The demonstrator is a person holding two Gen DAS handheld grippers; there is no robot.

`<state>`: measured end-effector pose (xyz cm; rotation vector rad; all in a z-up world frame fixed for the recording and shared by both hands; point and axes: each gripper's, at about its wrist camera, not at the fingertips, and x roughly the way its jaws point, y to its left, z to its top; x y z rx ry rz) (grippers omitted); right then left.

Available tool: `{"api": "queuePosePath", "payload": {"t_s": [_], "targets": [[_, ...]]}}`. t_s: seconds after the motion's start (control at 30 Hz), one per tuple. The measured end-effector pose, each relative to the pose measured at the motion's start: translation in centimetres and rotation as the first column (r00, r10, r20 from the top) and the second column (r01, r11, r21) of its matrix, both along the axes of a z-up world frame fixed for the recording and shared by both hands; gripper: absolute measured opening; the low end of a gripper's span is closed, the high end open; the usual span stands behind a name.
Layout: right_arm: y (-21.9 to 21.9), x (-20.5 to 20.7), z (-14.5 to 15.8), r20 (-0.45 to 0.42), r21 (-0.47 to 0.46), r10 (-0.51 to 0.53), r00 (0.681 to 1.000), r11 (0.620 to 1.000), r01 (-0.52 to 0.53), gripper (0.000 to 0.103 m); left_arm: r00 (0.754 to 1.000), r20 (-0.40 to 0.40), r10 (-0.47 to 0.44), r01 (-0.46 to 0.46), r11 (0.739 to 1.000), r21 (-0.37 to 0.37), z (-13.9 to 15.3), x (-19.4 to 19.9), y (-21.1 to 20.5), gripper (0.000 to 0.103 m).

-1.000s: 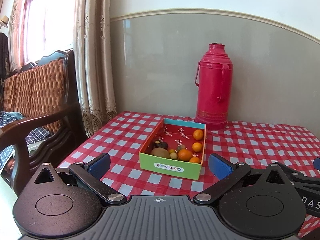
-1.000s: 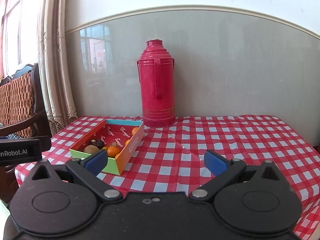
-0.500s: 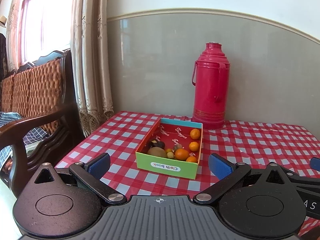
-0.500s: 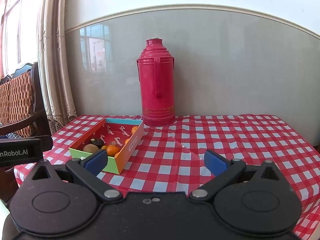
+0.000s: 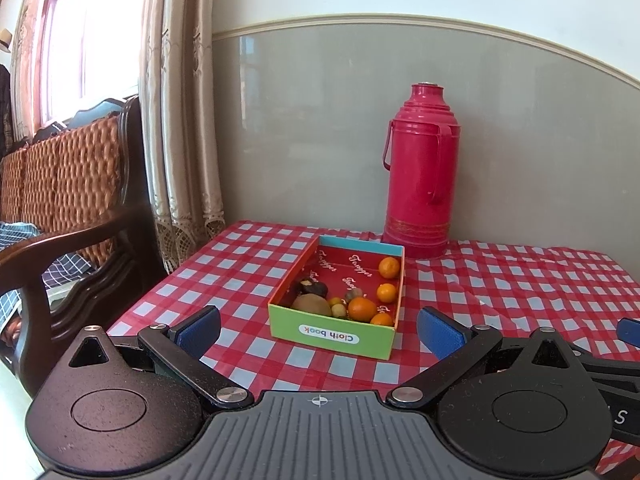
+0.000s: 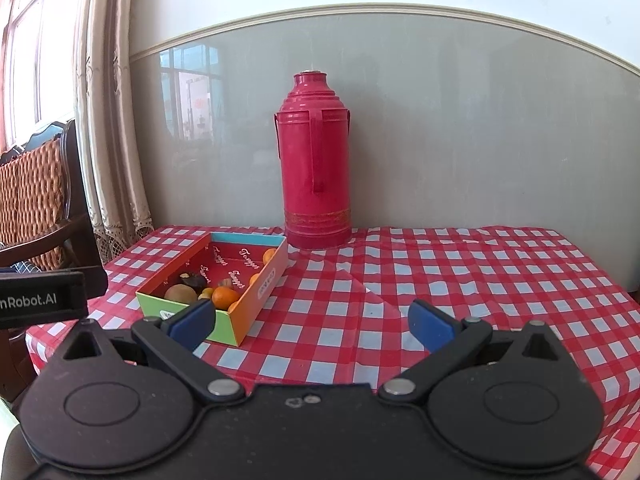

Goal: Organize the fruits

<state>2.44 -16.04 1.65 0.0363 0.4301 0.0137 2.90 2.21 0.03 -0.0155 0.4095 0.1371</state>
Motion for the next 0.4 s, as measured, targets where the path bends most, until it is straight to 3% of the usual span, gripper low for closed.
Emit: {"api": "queuePosePath", "payload": {"t_s": [0.4], "targets": [[0.2,1.2,-0.5,-0.014,-0.008,0.012,1.000,1.000,-0.012,0.097,1.000,0.006,-0.017,0.017,1.000,-0.006,-0.7,1.5,-0.6,0.103]]}}
